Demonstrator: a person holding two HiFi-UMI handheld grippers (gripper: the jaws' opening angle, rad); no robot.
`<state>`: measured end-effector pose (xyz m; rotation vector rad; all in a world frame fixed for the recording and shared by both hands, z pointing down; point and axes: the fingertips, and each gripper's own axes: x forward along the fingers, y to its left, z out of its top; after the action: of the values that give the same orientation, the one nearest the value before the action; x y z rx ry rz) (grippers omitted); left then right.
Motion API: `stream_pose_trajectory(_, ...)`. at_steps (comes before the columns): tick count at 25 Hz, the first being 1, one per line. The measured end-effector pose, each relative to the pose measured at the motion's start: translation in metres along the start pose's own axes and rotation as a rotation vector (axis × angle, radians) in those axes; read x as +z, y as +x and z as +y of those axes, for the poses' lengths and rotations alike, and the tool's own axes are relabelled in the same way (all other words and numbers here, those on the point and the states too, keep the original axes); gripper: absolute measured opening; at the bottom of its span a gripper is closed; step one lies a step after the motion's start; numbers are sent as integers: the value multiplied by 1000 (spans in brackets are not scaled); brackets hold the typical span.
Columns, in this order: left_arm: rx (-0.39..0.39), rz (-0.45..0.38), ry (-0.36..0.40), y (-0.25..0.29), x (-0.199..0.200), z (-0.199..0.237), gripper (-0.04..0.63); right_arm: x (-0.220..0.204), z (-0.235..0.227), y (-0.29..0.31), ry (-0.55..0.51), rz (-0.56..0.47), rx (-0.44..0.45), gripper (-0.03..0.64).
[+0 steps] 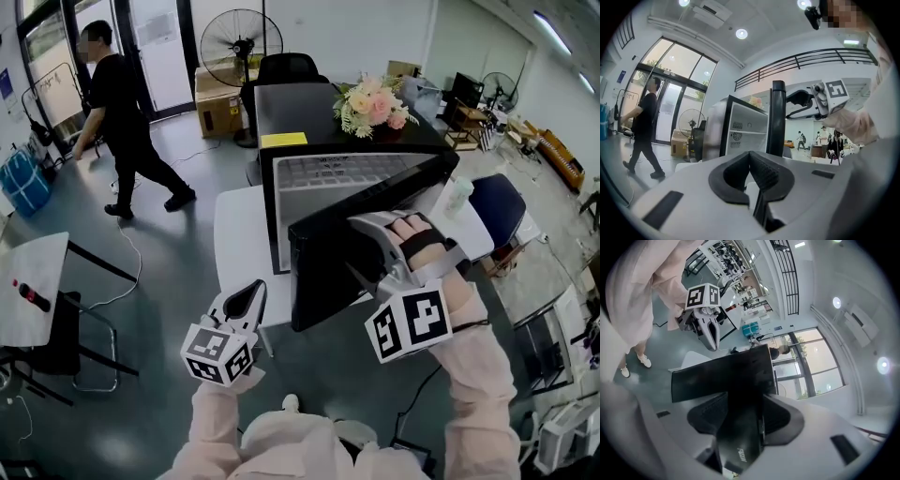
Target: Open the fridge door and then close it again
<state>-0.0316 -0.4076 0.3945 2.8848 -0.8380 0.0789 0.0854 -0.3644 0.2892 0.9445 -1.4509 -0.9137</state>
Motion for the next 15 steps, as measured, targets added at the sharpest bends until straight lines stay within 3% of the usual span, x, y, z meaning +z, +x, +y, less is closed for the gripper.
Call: stream_pose_trajectory(15, -71, 4, -3, 6, -1, 42, 11, 1, -31, 73, 54, 131, -37, 229)
